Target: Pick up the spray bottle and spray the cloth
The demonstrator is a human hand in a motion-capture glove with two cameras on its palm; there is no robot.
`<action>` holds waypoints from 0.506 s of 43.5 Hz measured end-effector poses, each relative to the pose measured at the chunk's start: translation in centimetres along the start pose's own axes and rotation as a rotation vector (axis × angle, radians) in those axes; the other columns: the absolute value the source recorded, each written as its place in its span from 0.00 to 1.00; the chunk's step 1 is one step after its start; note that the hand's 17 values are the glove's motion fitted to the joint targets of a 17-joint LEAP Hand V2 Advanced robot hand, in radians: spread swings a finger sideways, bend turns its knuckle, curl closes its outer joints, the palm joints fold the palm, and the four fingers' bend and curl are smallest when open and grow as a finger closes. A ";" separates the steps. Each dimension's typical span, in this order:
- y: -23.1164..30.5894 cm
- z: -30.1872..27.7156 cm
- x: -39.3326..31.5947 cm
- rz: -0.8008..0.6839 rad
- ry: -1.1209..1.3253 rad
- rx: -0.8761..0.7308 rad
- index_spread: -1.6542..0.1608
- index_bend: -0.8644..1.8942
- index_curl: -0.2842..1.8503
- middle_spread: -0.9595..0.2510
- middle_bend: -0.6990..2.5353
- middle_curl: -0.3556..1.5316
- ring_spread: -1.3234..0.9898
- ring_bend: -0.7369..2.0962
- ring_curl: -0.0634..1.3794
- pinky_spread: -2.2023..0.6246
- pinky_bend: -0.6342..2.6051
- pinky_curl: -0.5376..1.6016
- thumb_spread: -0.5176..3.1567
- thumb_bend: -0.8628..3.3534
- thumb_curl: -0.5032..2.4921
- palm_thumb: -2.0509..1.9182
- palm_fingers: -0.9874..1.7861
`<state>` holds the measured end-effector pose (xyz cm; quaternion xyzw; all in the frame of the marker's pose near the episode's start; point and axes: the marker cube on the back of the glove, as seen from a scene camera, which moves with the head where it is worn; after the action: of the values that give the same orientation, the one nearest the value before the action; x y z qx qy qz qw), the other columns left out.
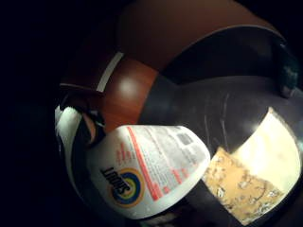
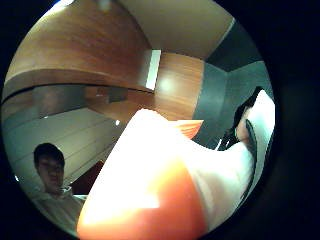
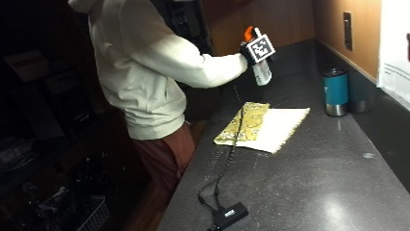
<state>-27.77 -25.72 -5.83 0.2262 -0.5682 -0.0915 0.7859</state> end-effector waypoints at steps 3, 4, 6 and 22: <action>0.1 2.6 1.5 -0.004 0.022 -0.056 0.83 0.48 0.38 0.70 0.40 0.45 0.50 0.48 0.35 0.72 0.27 0.42 0.17 0.20 0.42 0.76 0.85; -0.1 3.5 2.0 -0.005 0.030 -0.056 0.83 0.48 0.38 0.70 0.40 0.45 0.50 0.48 0.35 0.72 0.27 0.42 0.17 0.20 0.42 0.76 0.85; -1.0 4.9 2.9 -0.005 0.039 -0.025 0.83 0.48 0.38 0.70 0.40 0.45 0.50 0.48 0.35 0.72 0.27 0.42 0.17 0.20 0.42 0.76 0.85; -5.0 11.7 9.6 0.074 0.110 0.154 0.83 0.48 0.38 0.70 0.40 0.45 0.50 0.48 0.35 0.72 0.27 0.42 0.18 0.20 0.43 0.76 0.85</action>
<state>-34.88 -36.92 2.94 0.2697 -0.5374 -0.0058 0.7990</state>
